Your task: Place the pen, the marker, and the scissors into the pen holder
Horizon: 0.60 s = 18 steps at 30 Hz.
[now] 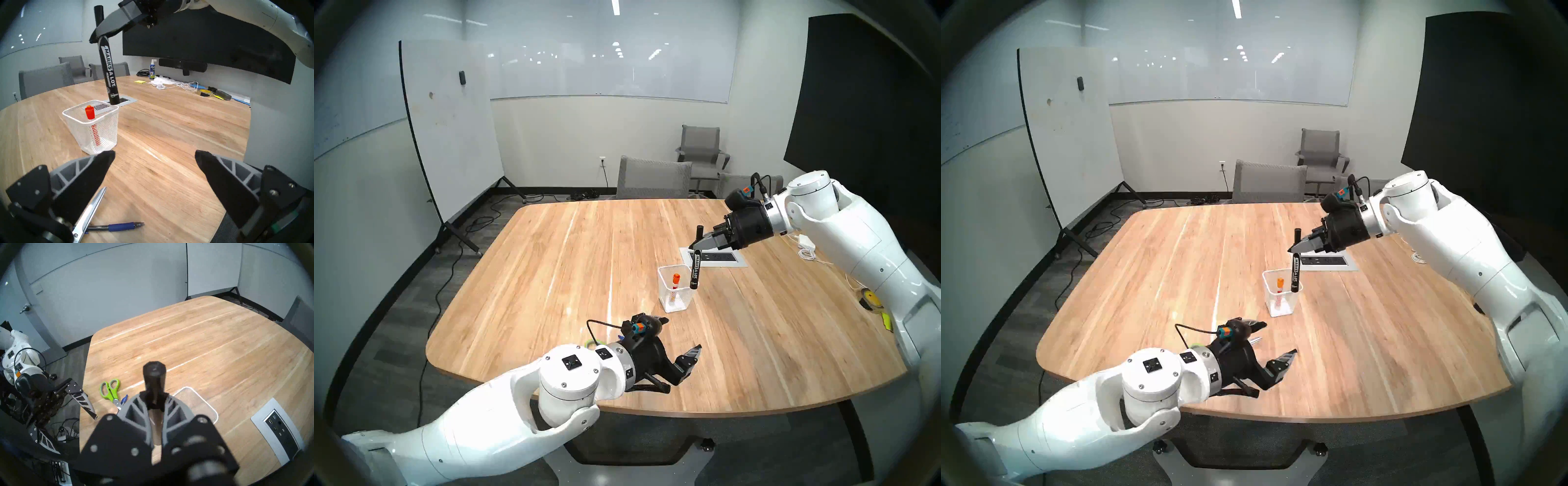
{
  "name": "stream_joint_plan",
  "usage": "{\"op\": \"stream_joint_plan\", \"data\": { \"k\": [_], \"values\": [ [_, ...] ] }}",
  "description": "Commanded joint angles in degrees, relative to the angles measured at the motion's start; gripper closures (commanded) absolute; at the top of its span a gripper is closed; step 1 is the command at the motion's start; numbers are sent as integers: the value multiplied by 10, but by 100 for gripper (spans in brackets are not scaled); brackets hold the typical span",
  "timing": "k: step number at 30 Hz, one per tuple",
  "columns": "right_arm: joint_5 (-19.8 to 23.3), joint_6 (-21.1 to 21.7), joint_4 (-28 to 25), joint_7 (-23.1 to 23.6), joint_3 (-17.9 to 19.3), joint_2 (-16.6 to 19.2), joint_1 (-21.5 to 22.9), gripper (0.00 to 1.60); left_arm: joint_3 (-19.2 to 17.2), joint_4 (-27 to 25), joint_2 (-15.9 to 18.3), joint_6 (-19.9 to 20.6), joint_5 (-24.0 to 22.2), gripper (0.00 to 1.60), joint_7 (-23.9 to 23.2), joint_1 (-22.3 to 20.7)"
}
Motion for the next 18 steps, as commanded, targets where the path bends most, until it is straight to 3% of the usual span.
{"op": "stream_joint_plan", "data": {
  "k": [1, 18],
  "values": [
    [-2, -8, 11, -29, 11, -30, 13, 160, -2, -15, -4, -5, -1, 0, 0, -2],
    [-1, -40, 53, -51, 10, -49, 5, 160, -3, -15, -4, -5, -1, 0, -1, -1]
  ]
}}
